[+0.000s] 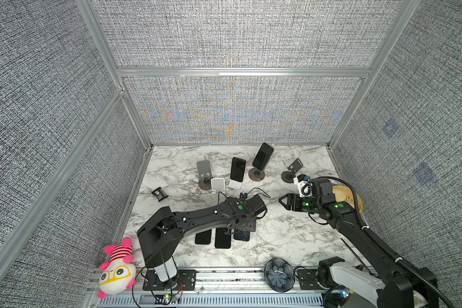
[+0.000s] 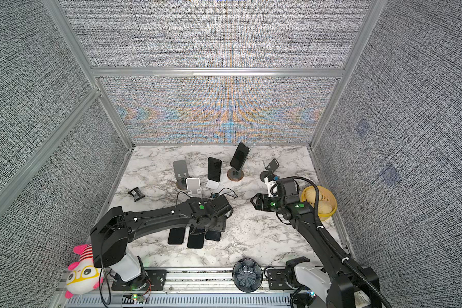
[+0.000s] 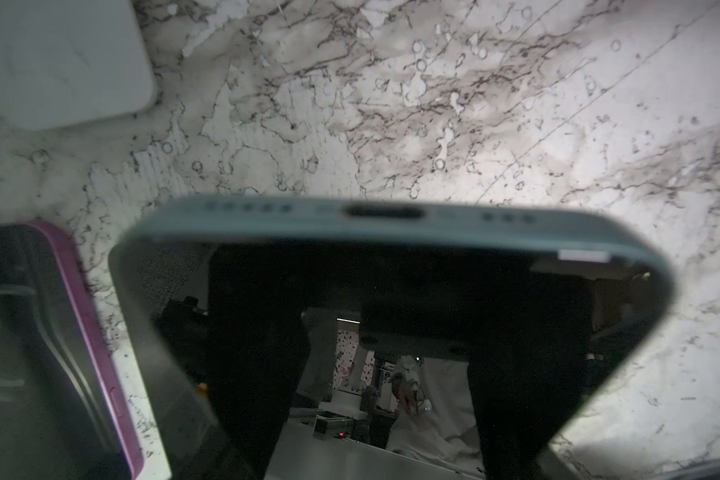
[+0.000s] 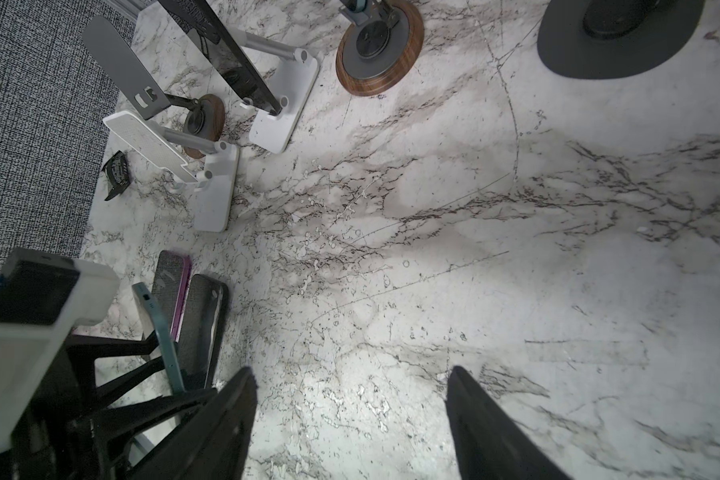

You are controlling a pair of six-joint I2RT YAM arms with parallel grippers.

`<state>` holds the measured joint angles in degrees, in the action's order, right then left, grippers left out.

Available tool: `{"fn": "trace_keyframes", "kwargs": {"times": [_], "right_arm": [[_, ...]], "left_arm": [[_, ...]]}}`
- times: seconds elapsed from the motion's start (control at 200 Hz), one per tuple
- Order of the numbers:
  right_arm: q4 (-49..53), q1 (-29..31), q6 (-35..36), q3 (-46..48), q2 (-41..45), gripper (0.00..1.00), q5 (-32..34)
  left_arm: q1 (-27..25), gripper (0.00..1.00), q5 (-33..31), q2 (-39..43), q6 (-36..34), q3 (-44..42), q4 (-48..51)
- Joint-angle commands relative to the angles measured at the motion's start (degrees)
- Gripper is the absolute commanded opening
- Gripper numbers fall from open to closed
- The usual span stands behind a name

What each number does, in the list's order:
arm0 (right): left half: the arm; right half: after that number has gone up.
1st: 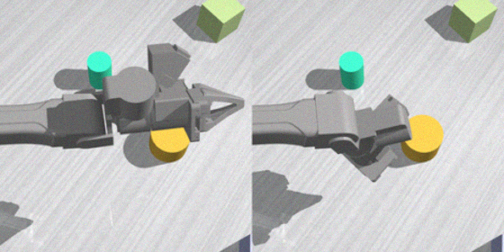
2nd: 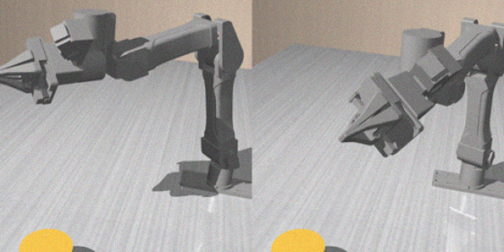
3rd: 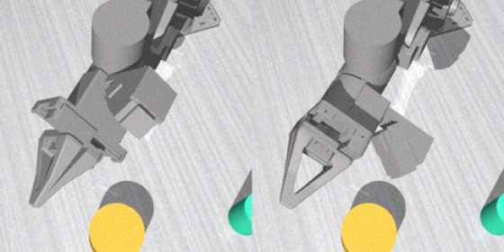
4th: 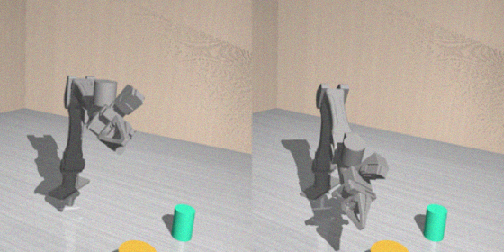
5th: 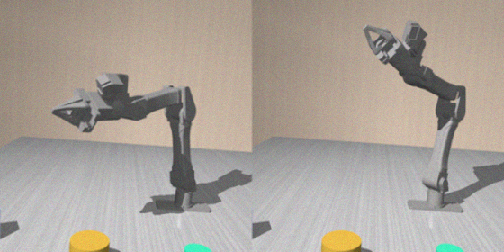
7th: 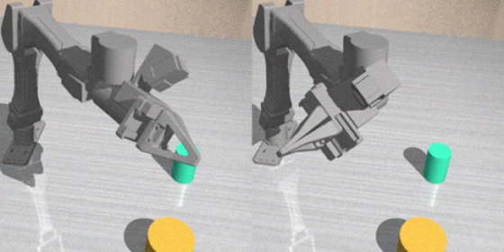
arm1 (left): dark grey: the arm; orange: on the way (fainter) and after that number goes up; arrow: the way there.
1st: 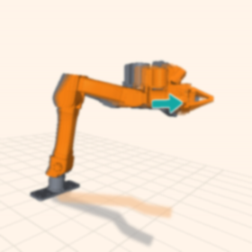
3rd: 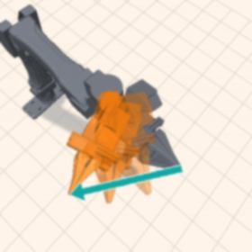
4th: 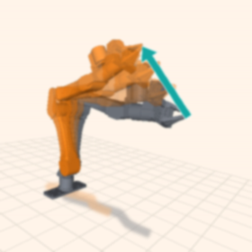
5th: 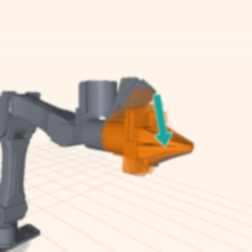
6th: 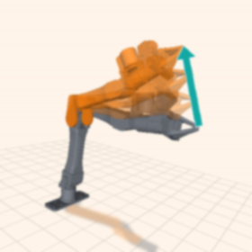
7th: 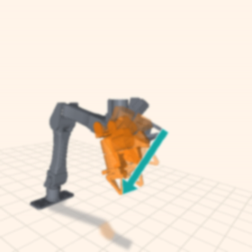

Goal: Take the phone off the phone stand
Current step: 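Lower the teal-edged phone flat beside the black phone and open the left gripper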

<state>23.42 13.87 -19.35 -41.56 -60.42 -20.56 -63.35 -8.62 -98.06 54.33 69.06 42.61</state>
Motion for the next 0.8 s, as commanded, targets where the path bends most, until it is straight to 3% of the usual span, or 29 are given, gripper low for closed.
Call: {"fn": "trace_keyframes", "kwargs": {"times": [0.0,0.565,0.795], "right_arm": [[0.39,0.05,0.56,-0.49,-0.11,0.73,0.68],[-0.02,0.03,0.19,-0.27,-0.17,0.73,0.75],[0.23,0.03,0.45,-0.58,-0.29,0.72,1.04]], "left_arm": [[-0.1,0.47,-1.39,-2.21,1.7,1.72,2.01],[-0.04,0.55,-0.14,-8.85,1.54,1.78,-0.1],[0.0,0.68,-0.51,-9.99,1.47,2.11,0.19]]}}
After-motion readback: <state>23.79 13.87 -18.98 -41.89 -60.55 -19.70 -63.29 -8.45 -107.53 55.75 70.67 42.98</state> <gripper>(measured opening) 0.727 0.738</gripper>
